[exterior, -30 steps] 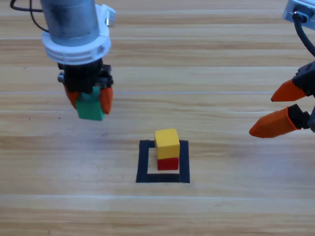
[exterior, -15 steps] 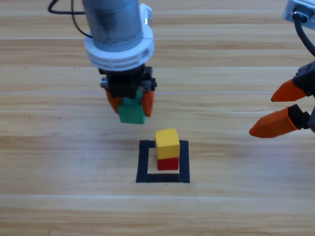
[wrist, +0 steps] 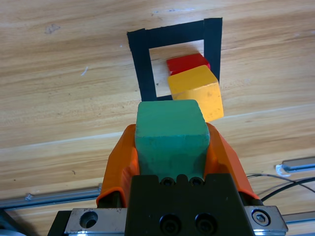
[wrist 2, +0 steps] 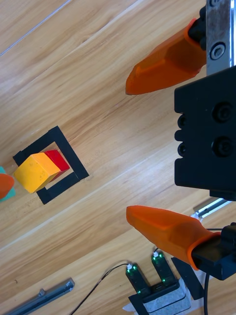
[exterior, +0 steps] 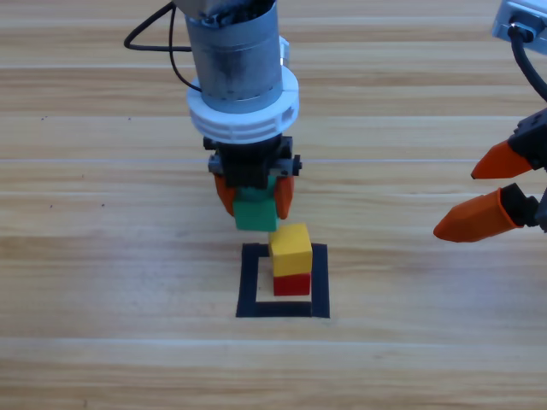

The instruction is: Stack the blocks in the rectangular block: red at the bottom, yellow in the middle, green on top

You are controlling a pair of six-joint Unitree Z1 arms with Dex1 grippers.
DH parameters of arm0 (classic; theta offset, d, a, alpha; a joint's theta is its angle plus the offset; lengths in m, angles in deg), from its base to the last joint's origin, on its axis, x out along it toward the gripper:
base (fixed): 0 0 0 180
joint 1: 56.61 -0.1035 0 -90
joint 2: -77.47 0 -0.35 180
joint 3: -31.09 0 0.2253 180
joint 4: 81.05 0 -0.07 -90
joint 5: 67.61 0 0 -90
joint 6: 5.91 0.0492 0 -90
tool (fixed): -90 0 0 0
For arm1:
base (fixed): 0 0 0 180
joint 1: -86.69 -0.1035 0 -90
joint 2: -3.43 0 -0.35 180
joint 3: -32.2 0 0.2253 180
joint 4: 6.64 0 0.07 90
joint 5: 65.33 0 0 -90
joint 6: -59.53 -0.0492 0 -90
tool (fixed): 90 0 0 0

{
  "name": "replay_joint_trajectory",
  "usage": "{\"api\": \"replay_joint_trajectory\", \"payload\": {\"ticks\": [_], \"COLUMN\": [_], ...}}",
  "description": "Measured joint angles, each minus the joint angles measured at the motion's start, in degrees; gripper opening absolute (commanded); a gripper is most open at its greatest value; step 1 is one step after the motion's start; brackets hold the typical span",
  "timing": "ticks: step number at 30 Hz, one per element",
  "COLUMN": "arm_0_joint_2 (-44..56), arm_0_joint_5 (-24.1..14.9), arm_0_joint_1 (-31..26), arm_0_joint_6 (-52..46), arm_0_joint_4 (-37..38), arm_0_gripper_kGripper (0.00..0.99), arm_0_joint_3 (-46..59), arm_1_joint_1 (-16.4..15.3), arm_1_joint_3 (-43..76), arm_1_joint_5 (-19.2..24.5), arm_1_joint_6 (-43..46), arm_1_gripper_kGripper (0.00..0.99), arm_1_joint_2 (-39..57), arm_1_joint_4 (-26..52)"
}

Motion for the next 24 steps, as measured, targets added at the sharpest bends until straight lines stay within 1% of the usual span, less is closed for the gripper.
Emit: {"api": "replay_joint_trajectory", "payload": {"ticks": [7,18,24], "arm_0_joint_2": [-0.44,-1.27,-1.36], "arm_0_joint_5": [0.00,0.00,0.00], "arm_0_joint_1": [1.29,1.77,1.99], "arm_0_joint_6": [-1.71,-8.44,-8.94], "arm_0_joint_4": [0.00,0.00,0.00], "arm_0_gripper_kGripper": [0.098,0.112,0.114], "arm_0_joint_3": [-1.42,-1.42,-1.78], "arm_1_joint_1": [0.00,0.00,0.00], "arm_1_joint_3": [0.03,0.15,0.15], "arm_1_joint_5": [0.00,0.00,0.00], "arm_1_joint_6": [0.00,0.02,0.02], "arm_1_gripper_kGripper": [0.990,0.990,0.990], "arm_1_joint_2": [0.00,0.00,0.00], "arm_1_joint_4": [0.00,0.00,0.00]}}
